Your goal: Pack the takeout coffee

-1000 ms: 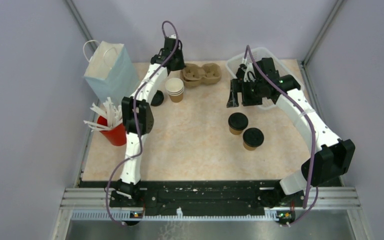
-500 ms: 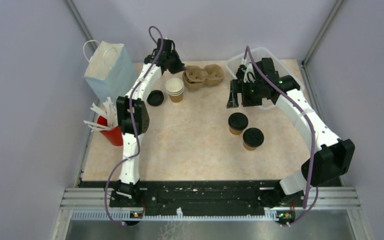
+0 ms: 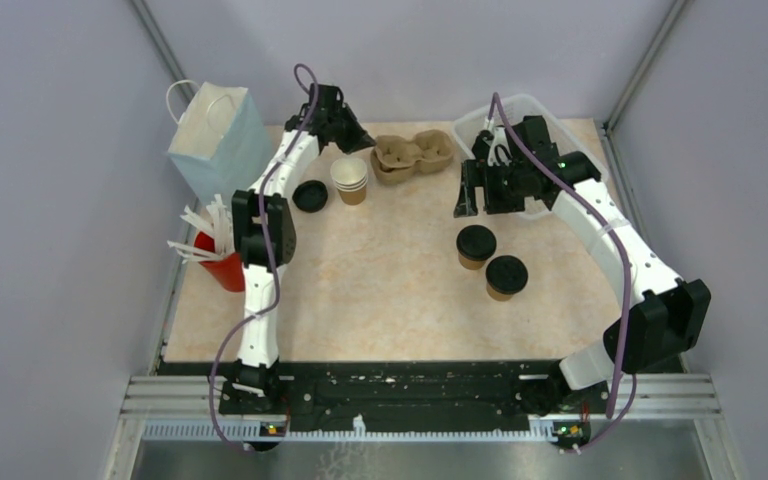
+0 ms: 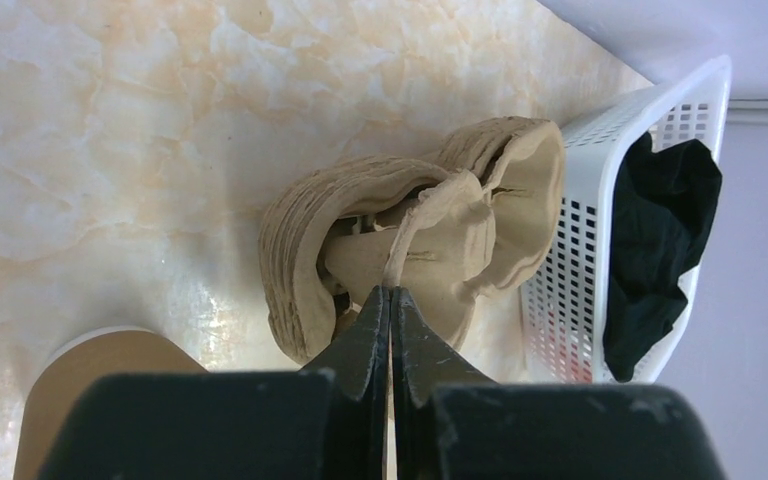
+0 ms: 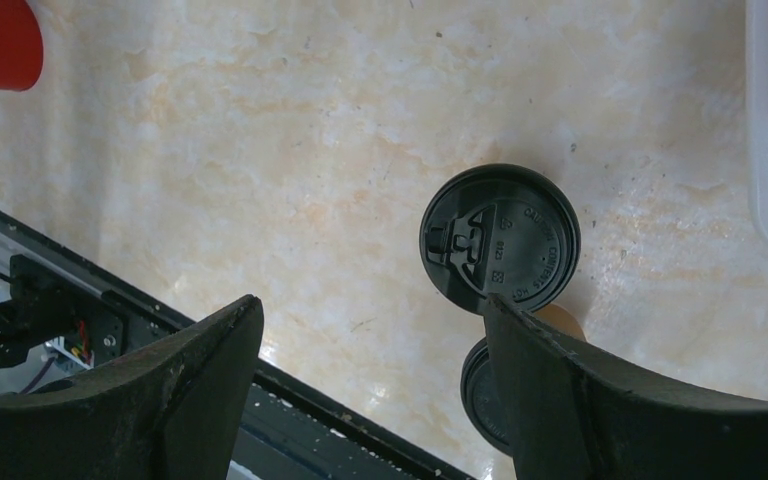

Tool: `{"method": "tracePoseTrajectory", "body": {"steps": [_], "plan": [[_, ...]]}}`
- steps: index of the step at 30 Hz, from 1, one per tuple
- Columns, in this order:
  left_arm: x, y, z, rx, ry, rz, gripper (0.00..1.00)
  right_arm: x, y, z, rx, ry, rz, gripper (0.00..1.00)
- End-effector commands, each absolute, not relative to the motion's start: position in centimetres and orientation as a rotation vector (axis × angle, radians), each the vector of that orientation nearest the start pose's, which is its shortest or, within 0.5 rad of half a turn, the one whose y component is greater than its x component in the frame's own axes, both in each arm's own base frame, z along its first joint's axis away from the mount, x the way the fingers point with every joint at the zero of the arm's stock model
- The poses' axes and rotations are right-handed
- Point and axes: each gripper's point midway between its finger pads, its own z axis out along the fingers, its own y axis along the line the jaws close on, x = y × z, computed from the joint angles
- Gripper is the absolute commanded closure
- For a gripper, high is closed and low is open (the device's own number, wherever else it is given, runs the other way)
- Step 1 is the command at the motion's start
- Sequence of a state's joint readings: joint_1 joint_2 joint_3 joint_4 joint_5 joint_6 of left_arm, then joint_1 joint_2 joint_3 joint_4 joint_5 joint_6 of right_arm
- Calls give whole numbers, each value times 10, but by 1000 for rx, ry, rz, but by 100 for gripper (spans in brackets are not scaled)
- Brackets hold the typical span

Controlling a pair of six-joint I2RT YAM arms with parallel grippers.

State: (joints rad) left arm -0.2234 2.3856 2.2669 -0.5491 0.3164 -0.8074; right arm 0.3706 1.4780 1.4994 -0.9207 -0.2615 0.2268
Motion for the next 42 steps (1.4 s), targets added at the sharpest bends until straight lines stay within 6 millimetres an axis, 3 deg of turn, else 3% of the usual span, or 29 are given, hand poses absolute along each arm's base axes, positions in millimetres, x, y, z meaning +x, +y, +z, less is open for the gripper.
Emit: {"method": "tracePoseTrajectory", "body": {"steps": [1,8,19,27,32,38,42], "plan": [[597,-224,153,-434,2294,-917,95,317,178,247,-317,2421,566,19],[600,-218,137,-390,2313,-865,86,318,178,247,-316,2423,565,19],[601,-217,130,-341,2318,-844,66,318,179,245,-317,2427,569,19],[603,-214,126,-358,2320,-816,60,318,179,245,-317,2426,567,19],[607,-209,131,-341,2297,-775,60,318,179,245,-318,2426,568,19],[615,-209,154,-287,2214,-782,55,318,179,244,-318,2429,567,19],[617,-207,151,-304,2218,-764,51,318,179,245,-318,2427,569,19]]}}
